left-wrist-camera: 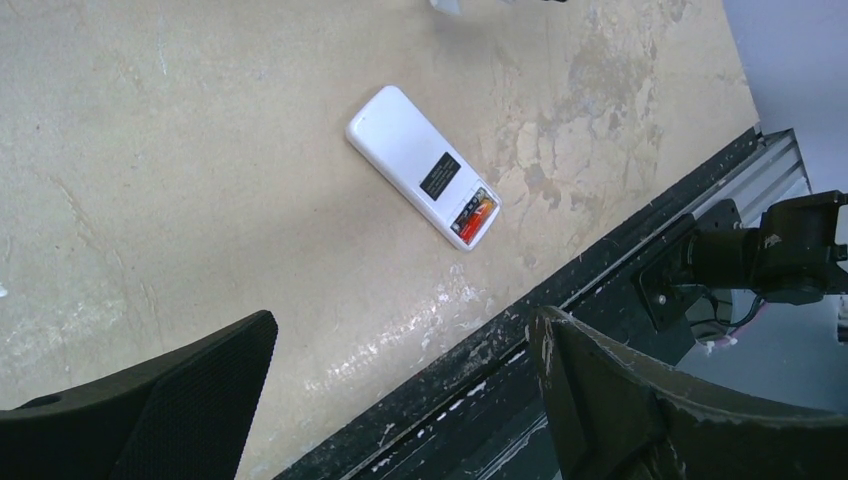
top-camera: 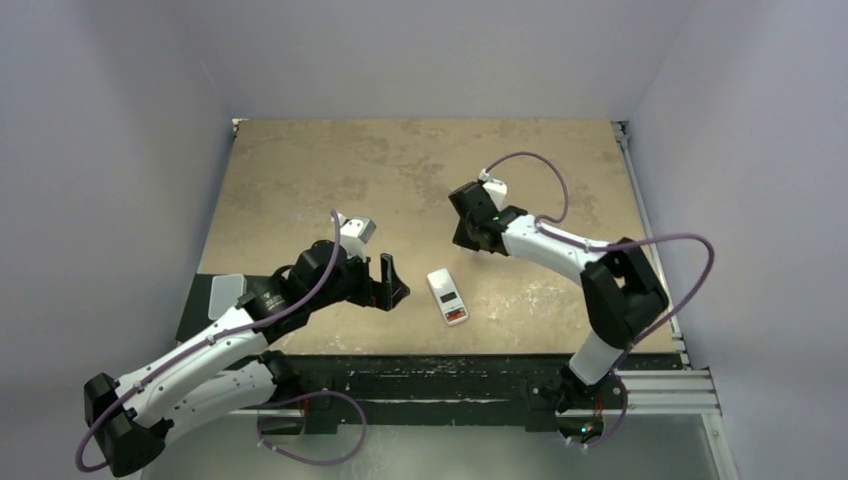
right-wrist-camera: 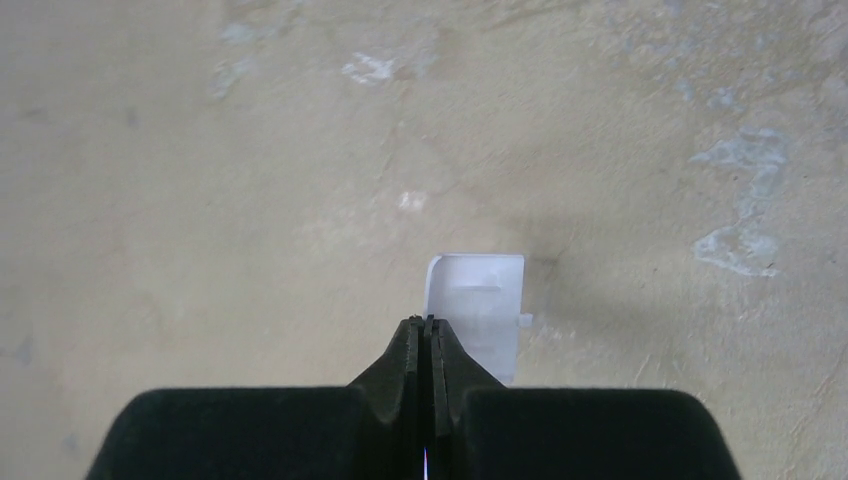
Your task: Load the batteries into the remote control
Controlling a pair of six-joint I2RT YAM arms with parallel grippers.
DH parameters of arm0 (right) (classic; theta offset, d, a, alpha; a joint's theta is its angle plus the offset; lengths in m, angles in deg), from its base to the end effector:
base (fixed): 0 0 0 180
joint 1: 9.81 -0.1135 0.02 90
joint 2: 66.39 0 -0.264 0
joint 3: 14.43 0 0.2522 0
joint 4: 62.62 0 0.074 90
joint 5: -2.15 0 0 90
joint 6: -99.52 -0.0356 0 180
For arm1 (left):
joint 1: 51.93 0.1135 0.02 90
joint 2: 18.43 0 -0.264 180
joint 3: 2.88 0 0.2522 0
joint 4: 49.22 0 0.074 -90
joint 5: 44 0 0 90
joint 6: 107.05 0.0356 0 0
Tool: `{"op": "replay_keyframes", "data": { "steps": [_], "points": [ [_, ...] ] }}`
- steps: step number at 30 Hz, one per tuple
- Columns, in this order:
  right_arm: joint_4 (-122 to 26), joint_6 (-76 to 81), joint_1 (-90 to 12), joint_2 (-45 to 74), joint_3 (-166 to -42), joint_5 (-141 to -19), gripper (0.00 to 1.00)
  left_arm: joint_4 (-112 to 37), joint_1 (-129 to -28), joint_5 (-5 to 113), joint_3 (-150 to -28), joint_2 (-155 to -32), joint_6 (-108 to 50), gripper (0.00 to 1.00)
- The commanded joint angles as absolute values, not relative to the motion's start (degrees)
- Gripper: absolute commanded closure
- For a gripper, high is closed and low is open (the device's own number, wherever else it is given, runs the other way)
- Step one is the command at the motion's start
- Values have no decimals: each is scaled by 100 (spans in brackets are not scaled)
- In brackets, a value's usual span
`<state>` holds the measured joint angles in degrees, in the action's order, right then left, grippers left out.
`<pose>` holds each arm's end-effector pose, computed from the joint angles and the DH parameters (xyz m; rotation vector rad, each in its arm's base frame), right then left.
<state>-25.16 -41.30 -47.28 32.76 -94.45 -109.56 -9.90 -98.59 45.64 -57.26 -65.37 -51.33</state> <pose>0.2931 0.2081 0.2021 0.4270 2.4293 0.1759 0.1257 -0.1329 0.2812 0.2378 2.2286 -0.8030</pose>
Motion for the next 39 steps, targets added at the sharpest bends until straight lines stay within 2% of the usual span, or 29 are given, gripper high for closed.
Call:
{"op": "replay_keyframes", "data": {
  "steps": [1, 7, 14, 26, 39],
  "points": [
    [-3362, -3623, -4746, 2363, -8794, -9878, 100, -1483, -9868, 4573, -5568, -6545, -5334, 1],
    [-4102, -3219, -4751, 1146, -7911, -8570, 100, -2181, -9829, 5152, -5416, -6569, -5597, 5],
    [-4655, -3144, -4744, -117, -7376, -6969, 100, -3274, -9672, 5999, -5082, -6708, -6203, 18],
    [-5565, -3899, -4743, -1488, -7172, -5471, 100, -6078, -9223, 7295, -4402, -6603, -7902, 24],
    [-9175, -6266, -4750, -1750, -6547, -4444, 100, -10122, -9005, 8087, -3958, -6913, -10138, 32]
  ]
}}
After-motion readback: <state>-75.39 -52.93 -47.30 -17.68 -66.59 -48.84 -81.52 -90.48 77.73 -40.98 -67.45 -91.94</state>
